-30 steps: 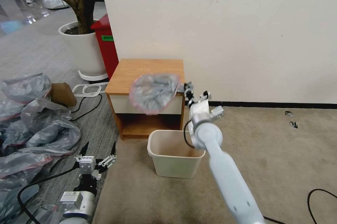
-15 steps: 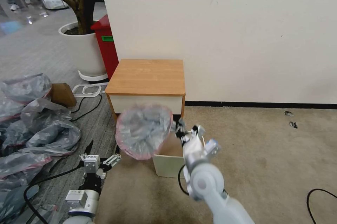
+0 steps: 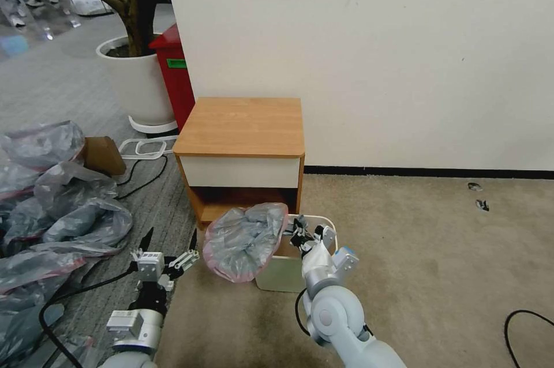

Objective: Pick up the garbage bag from the table and place it over the trash can.

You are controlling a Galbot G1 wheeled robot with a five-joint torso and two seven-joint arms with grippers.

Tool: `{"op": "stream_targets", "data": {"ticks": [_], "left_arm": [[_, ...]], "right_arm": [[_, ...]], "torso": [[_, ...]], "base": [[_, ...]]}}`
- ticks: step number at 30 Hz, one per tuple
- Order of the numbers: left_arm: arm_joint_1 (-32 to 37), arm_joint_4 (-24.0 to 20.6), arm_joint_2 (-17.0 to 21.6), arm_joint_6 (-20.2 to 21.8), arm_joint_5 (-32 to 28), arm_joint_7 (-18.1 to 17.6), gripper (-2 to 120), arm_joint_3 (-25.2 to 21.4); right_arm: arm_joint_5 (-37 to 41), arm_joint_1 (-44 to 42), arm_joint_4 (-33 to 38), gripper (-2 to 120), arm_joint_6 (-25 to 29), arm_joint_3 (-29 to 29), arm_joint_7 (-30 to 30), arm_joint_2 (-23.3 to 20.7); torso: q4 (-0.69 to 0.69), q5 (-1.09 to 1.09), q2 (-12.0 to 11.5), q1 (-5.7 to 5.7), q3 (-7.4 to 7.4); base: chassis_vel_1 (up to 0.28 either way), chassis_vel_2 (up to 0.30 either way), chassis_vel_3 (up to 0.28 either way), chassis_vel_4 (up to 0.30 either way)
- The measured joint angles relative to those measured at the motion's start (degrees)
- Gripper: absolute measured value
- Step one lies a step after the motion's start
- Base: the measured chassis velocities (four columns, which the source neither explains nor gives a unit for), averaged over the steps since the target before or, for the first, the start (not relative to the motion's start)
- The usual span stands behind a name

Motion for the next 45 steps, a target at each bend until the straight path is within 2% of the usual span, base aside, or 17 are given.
{"op": "stream_targets", "data": {"ticks": [4, 7, 11, 14, 16, 19, 24, 29, 31, 33, 34, 35, 37, 38, 40, 41, 45], "left_arm": [[-0.1, -0.1, 0.3, 0.1, 0.0, 0.0, 100, 0.3], [-0.1, -1.3, 1.6, 1.2, -0.5, 0.0, 100, 0.5], [0.0, -2.5, 3.0, 2.5, -1.8, 0.3, 100, 0.5], [0.4, -4.5, 5.4, 3.1, -3.7, 4.7, 100, 0.2], [0.3, -5.5, 7.0, 2.1, -4.3, 8.5, 100, -0.3], [-0.2, -6.1, 8.3, 1.3, -4.9, 10.0, 100, -0.5], [-1.6, -6.5, 11.8, -2.5, -6.4, 10.7, 100, 0.2], [-1.8, -9.3, 14.6, -3.2, -6.9, 9.4, 100, 0.6], [-2.6, -11.9, 16.9, 0.3, -8.6, 7.2, 100, 1.6], [-6.1, -16.2, 21.9, 14.7, -21.2, 2.8, 100, 3.7], [-6.1, -16.2, 21.9, 14.7, -21.2, 2.8, 100, 3.7], [-7.5, -16.9, 23.2, 18.9, -25.3, 1.0, 100, 4.3], [-13.4, -17.4, 26.6, 33.7, -36.0, -7.6, 100, 6.6], [-13.4, -17.4, 26.6, 33.7, -36.0, -7.6, 100, 6.6], [-19.1, -14.3, 27.6, 43.3, -44.2, -13.2, 100, 8.3], [-21.5, -11.7, 27.4, 44.8, -45.7, -15.0, 100, 9.6], [-25.7, -5.1, 25.2, 45.7, -47.9, -16.9, 100, 12.5]], "right_arm": [[-2.4, -0.8, 0.8, 6, -0.7, 0.3, 0.3, -0.3], [-3.3, -1.4, 2.0, 21, -1.6, 0.3, 1.2, -0.6], [-3.5, -1.4, 2.7, 31, -2.3, 0.3, 2.1, -0.7], [-6.0, -1.6, 3.1, 43, -2.5, 0.2, 2.9, -0.7], [-8.7, -1.9, 3.2, 53, -2.5, 0.4, 3.6, -0.8], [-11.0, -2.3, 3.7, 60, -2.2, 0.8, 3.9, -1.0], [-14.2, -4.2, 7.2, 82, -1.3, 2.7, 3.9, -2.3], [-14.8, -5.6, 10.4, 97, -0.8, 5.0, 3.6, -3.0], [-15.1, -6.4, 11.3, 99, -0.3, 6.1, 3.3, -3.2], [-15.7, -7.9, 12.5, 100, 0.8, 7.3, 2.4, -3.1], [-15.7, -7.9, 12.5, 100, 0.8, 7.3, 2.4, -3.1], [-15.9, -8.4, 12.9, 100, 1.0, 7.5, 2.3, -2.9], [-16.3, -10.1, 14.5, 100, 1.6, 8.0, 1.8, -2.4], [-16.3, -10.1, 14.5, 100, 1.6, 8.0, 1.8, -2.4], [-16.8, -11.5, 16.0, 100, 2.0, 8.5, 1.4, -1.7], [-17.1, -12.2, 16.6, 100, 2.3, 8.8, 1.1, -1.2], [-18.3, -14.2, 17.5, 100, 3.1, 9.3, 0.4, 0.0]], "torso": [[0.0, 0.0, 0.0, 0.0, 0.0], [0.0, -0.01, 0.0, 0.0, 0.0], [0.0, -0.01, 0.0, 0.0, 0.0], [0.0, -0.01, 0.0, 0.0, 0.0], [0.0, 0.0, 0.0, 0.0, 0.0], [0.0, 0.0, 0.0, 0.0, 0.0], [0.0, 0.0, 0.0, 0.0, 0.0], [0.01, 0.0, 0.0, 0.0, 0.0], [0.02, 0.0, 0.0, -0.01, 0.0], [0.0, 0.01, 0.0, 0.0, 0.0], [0.0, 0.01, 0.0, 0.0, 0.0], [0.0, 0.02, 0.0, 0.0, 0.0], [-0.02, 0.01, 0.0, 0.0, 0.0], [-0.02, 0.01, 0.0, 0.0, 0.0], [-0.02, 0.0, 0.0, 0.0, 0.0], [-0.01, -0.01, 0.0, 0.0, 0.01], [0.0, -0.02, 0.0, 0.0, 0.01]], "base": [[0.0, 0.0, 0.0, 0.0], [0.0, 0.0, 0.0, 0.0], [0.0, 0.0, 0.0, 0.0], [0.0, 0.0, 0.0, 0.0], [0.0, 0.0, 0.0, 0.0], [0.0, 0.0, 0.0, 0.0], [0.0, 0.0, 0.0, 0.0], [0.0, 0.0, 0.0, 0.0], [0.0, 0.0, 0.0, 0.0], [0.0, 0.0, 0.0, 0.0], [0.0, 0.0, 0.0, 0.0], [0.0, 0.0, 0.0, 0.0], [0.0, 0.0, 0.0, 0.0], [0.0, 0.0, 0.0, 0.0], [0.0, 0.0, 0.0, 0.0], [0.0, 0.0, 0.0, 0.0], [0.0, 0.0, 0.0, 0.0]]}}
